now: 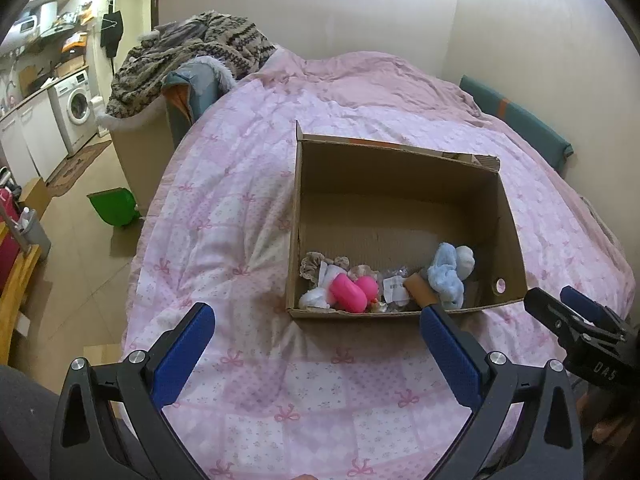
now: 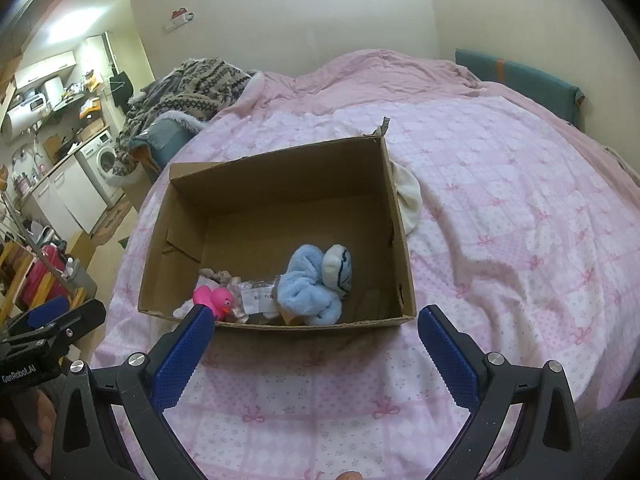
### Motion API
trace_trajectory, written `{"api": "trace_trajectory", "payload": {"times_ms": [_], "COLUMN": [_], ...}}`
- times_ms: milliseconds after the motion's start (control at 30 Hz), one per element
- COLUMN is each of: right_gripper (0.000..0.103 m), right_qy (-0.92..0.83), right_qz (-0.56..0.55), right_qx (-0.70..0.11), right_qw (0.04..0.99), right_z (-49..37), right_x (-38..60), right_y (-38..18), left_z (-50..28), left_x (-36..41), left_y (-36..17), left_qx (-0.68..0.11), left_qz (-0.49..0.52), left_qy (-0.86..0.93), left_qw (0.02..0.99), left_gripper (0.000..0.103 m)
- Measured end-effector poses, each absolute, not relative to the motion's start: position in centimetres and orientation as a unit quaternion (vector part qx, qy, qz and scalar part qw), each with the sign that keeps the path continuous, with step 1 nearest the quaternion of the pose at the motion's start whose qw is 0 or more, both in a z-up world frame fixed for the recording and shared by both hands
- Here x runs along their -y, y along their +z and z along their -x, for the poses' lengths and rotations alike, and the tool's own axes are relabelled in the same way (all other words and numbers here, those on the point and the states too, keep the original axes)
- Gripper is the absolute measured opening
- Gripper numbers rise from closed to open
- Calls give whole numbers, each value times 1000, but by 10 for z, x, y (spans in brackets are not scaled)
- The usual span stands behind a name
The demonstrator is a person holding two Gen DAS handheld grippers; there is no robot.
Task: Organize soft objects
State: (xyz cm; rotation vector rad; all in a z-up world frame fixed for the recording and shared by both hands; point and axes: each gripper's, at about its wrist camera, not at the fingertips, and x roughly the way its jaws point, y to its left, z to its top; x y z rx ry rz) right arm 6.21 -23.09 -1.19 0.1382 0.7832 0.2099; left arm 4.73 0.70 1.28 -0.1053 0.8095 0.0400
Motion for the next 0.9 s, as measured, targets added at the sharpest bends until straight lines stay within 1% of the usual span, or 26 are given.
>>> {"api": "trace_trajectory", "payload": {"times_ms": [900], "right_gripper": [103], "right_qy": [104], "right_qz": [-67], "right_qx": [-380], "right_qw": [917], "right_z": [-61], "right_x": [231], "right_y": [-12], "left_z": [-45], "left_x": [-4], "left_y": [14], "left_qx": [-391], "left_qz": [44], "left_qy": [22], "left_qw": [919], "left_gripper": [102]}}
